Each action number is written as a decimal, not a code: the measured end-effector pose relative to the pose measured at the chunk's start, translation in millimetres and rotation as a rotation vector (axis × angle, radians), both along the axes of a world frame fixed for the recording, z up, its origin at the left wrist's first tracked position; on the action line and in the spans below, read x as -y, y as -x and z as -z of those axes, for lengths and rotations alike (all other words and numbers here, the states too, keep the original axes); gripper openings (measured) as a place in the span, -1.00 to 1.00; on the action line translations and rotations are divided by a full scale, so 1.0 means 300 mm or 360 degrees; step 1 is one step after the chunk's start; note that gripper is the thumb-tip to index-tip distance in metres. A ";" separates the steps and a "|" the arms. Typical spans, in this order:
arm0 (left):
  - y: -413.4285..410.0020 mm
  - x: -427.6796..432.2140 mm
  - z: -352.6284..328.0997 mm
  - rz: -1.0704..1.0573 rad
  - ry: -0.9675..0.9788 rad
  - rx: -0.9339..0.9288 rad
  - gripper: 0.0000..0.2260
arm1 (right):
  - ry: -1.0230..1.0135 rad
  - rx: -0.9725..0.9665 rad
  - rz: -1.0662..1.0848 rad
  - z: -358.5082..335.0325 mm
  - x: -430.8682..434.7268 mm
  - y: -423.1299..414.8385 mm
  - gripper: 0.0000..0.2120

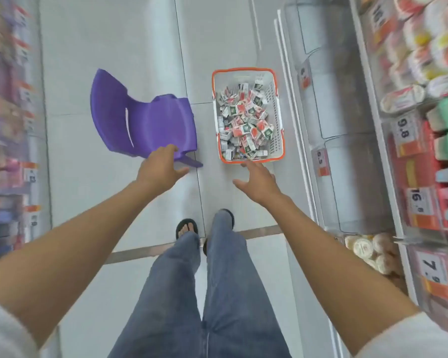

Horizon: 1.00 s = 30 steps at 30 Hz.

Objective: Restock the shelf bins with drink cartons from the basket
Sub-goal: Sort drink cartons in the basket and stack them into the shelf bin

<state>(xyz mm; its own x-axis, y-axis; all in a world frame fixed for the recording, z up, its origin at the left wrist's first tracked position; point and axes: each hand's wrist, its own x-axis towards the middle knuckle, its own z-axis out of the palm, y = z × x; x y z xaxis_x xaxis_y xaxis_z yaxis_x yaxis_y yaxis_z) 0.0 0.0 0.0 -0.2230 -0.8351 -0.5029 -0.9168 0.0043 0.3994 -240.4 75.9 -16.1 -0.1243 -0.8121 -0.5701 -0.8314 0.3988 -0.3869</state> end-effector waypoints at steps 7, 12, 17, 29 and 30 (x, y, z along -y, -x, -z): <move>0.157 0.418 0.080 -0.0033 -0.0083 0.0000 -0.41 | -0.0045 0.0016 0.0116 0.085 0.378 0.164 -0.42; 0.315 0.693 0.128 0.0104 -0.0081 0.0057 -0.45 | -0.0149 0.0056 0.0126 0.167 0.625 0.279 -0.43; 0.511 0.892 0.112 0.0223 -0.0091 0.0008 -0.47 | -0.0165 0.0075 0.0141 0.167 0.833 0.368 -0.44; 0.841 1.304 0.189 0.0710 -0.0048 0.0136 -0.42 | -0.0238 0.0199 0.0660 0.263 1.046 0.503 -0.38; 0.856 1.339 0.214 0.0782 -0.0063 0.0167 -0.41 | -0.0255 0.0216 0.0725 0.286 1.055 0.507 -0.40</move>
<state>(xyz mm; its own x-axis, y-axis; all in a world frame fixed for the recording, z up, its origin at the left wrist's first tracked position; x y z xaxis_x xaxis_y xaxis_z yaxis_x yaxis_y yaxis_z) -256.7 -401.7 -64.3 -0.5318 -0.6240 -0.5726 -0.8453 0.4323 0.3139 -392.7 -240.5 -101.9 -0.3621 -0.5935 -0.7188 -0.5052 0.7730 -0.3838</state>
